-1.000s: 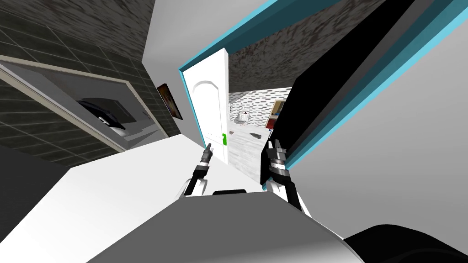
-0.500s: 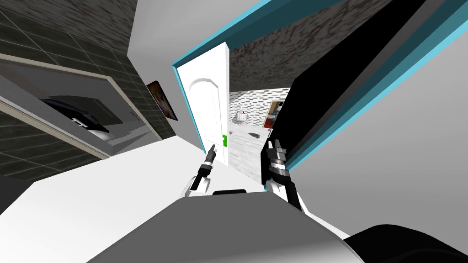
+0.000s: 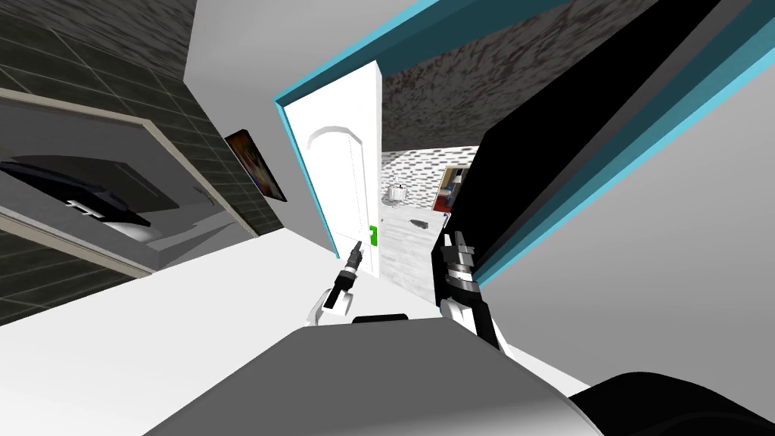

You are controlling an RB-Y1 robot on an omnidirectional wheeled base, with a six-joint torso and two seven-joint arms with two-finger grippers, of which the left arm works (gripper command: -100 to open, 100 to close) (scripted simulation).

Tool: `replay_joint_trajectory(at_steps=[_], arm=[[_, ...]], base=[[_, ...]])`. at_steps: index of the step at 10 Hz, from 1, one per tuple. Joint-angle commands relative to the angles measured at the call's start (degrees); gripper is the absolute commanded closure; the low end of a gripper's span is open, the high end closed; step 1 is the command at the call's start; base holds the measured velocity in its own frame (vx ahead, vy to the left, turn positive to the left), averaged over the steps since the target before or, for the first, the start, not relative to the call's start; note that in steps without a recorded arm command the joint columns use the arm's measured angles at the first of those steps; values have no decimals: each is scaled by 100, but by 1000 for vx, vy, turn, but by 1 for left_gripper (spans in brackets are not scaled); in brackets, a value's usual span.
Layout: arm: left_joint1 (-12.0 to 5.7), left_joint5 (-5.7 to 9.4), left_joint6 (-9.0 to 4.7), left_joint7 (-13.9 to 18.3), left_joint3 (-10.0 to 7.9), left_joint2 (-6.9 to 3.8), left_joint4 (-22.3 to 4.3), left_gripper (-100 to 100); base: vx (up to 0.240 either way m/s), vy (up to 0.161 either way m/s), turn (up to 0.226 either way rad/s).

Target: Push the door open

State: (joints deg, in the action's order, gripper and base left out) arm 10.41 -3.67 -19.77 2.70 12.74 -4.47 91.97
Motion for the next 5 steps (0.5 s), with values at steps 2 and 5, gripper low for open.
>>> replay_joint_trajectory(at_steps=[2, 5], arm=[[-190, 17, 112, 70, 163, 6, -360, -100], [-431, 39, 210, 141, 303, 29, -771, -100]], base=[[77, 168, -144], [84, 149, -96]])
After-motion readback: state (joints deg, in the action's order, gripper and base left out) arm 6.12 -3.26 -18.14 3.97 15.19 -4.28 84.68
